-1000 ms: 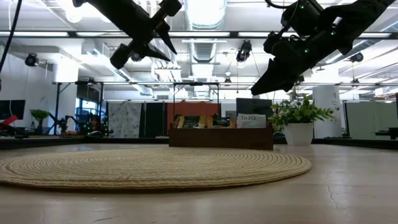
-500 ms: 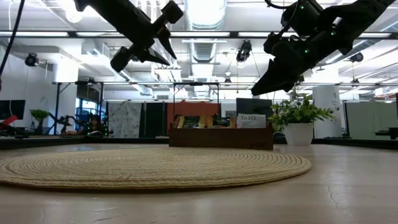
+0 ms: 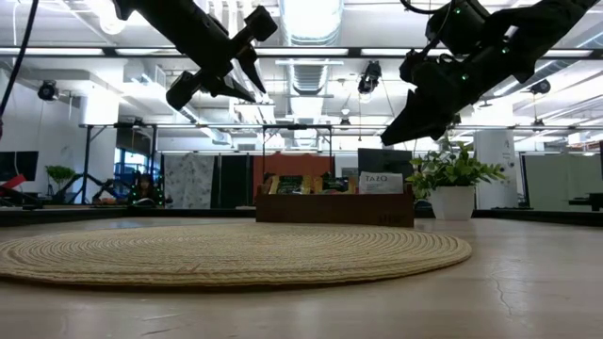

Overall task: Pick & Place Tea
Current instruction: Put the green tea bag into the left section of the wooden organizer

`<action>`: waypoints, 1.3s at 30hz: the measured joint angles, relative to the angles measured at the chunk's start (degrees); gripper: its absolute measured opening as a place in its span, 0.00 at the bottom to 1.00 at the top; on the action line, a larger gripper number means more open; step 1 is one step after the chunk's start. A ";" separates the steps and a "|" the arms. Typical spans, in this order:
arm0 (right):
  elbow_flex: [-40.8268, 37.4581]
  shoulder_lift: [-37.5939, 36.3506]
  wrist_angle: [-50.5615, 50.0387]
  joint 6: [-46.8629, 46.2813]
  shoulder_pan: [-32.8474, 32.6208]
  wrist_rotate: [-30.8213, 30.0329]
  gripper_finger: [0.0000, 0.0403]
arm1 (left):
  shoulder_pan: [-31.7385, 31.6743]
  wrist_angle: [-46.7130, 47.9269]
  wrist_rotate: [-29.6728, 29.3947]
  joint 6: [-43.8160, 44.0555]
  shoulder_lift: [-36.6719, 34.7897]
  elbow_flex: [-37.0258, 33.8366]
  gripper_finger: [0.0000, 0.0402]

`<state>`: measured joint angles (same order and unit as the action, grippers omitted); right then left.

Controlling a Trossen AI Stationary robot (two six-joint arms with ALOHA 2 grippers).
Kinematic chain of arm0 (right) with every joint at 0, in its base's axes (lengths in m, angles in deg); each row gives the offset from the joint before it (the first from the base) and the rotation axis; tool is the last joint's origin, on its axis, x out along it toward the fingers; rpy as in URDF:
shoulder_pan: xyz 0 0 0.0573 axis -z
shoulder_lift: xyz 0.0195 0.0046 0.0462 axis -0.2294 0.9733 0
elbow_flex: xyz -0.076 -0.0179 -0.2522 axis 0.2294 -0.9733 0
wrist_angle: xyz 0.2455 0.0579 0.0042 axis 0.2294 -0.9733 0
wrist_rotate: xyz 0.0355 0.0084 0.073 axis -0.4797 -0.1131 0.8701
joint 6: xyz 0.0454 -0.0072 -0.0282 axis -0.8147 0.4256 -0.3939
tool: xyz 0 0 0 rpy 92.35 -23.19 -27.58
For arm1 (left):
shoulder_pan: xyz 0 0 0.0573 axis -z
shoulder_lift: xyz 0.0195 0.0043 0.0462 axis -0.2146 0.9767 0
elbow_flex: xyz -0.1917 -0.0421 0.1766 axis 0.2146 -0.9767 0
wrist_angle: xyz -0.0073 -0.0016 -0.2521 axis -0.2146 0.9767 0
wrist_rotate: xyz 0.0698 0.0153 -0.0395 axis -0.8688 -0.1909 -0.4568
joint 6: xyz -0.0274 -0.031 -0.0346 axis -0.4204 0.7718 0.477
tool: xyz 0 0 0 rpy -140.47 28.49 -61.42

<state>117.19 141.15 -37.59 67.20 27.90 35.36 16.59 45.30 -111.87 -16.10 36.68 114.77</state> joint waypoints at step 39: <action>-0.02 -0.02 -34.95 -32.68 -10.91 17.40 0.25 | -1.40 -3.98 9.49 -12.15 1.15 0.04 0.23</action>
<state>117.17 141.13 -72.54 34.52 16.99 52.76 15.18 41.32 -102.39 -28.25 37.83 114.80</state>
